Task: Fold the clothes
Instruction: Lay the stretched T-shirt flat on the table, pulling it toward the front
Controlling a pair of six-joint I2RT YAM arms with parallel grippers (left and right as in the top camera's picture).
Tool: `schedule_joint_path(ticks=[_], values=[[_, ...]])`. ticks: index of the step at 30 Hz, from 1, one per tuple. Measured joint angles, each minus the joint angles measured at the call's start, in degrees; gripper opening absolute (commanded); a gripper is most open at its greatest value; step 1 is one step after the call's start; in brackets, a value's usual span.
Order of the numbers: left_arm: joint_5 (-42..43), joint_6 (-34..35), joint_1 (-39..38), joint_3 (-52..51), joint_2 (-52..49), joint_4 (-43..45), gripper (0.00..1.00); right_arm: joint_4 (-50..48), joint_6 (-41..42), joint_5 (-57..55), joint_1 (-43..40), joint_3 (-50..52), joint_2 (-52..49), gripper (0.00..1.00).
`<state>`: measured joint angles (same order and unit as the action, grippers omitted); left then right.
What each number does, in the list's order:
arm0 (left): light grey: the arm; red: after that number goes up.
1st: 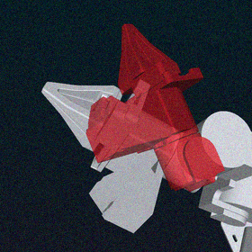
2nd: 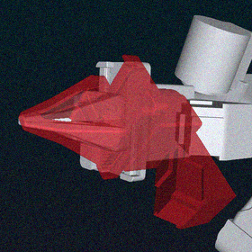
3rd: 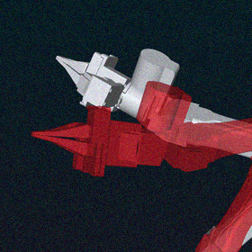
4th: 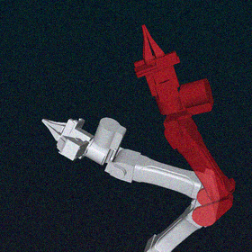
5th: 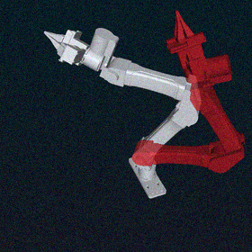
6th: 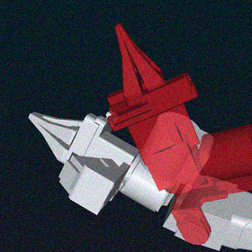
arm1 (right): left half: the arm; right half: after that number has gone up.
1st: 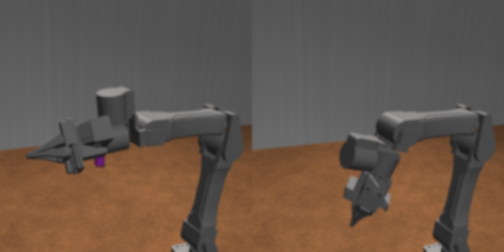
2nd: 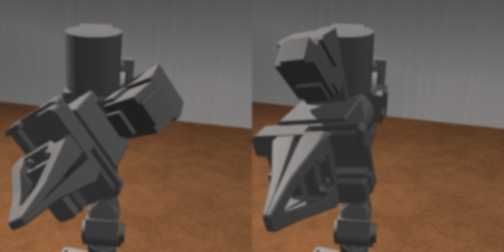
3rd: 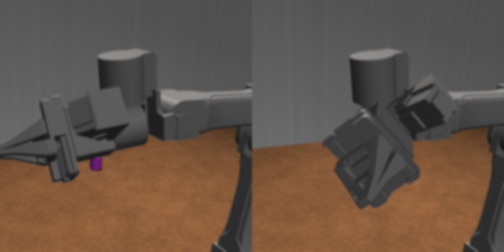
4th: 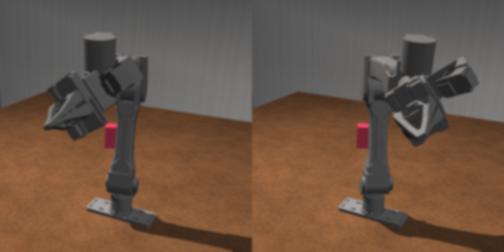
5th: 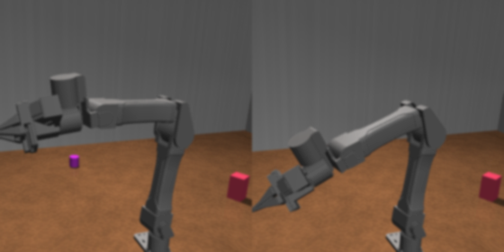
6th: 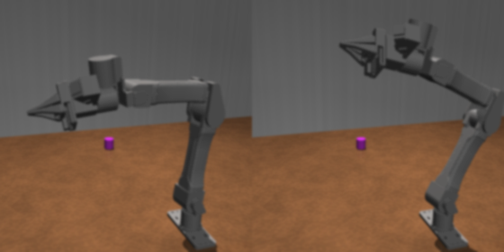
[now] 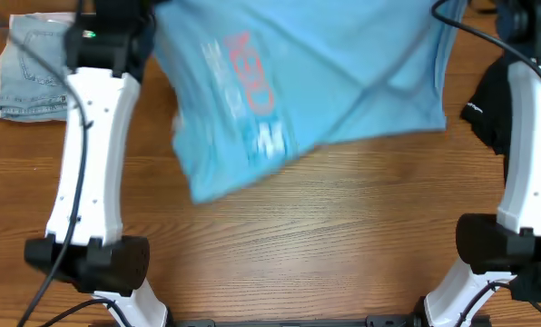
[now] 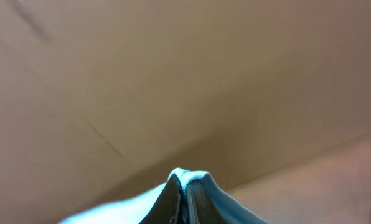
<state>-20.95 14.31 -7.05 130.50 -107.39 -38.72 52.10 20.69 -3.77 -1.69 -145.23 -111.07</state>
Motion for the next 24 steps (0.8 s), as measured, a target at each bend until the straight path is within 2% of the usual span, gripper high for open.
schedule_joint_path(ticks=[5,9,13,16,21,24], values=[[0.0,-2.8,0.0,20.0,3.1,-2.4,0.05,4.5,-1.7,-0.1,-1.4,-14.3,2.1,0.04],[-0.1,-3.6,0.0,26.4,7.9,-8.6,0.04,9.5,-2.3,0.0,-2.2,-18.3,6.4,0.04],[-0.2,-2.6,0.0,25.6,8.7,-18.1,0.04,14.4,-2.6,1.2,-2.2,-15.7,7.3,0.04],[-0.2,-1.1,0.0,22.0,5.0,-24.9,0.04,17.9,-2.7,2.4,-2.2,-10.3,5.3,0.04],[2.7,2.3,0.0,15.9,-9.6,-38.4,0.04,23.3,-2.7,5.1,-2.1,2.7,-1.7,0.04],[4.8,4.4,0.0,13.8,-15.1,-44.5,0.04,28.4,-2.7,5.9,-2.1,6.8,-4.5,0.04]])
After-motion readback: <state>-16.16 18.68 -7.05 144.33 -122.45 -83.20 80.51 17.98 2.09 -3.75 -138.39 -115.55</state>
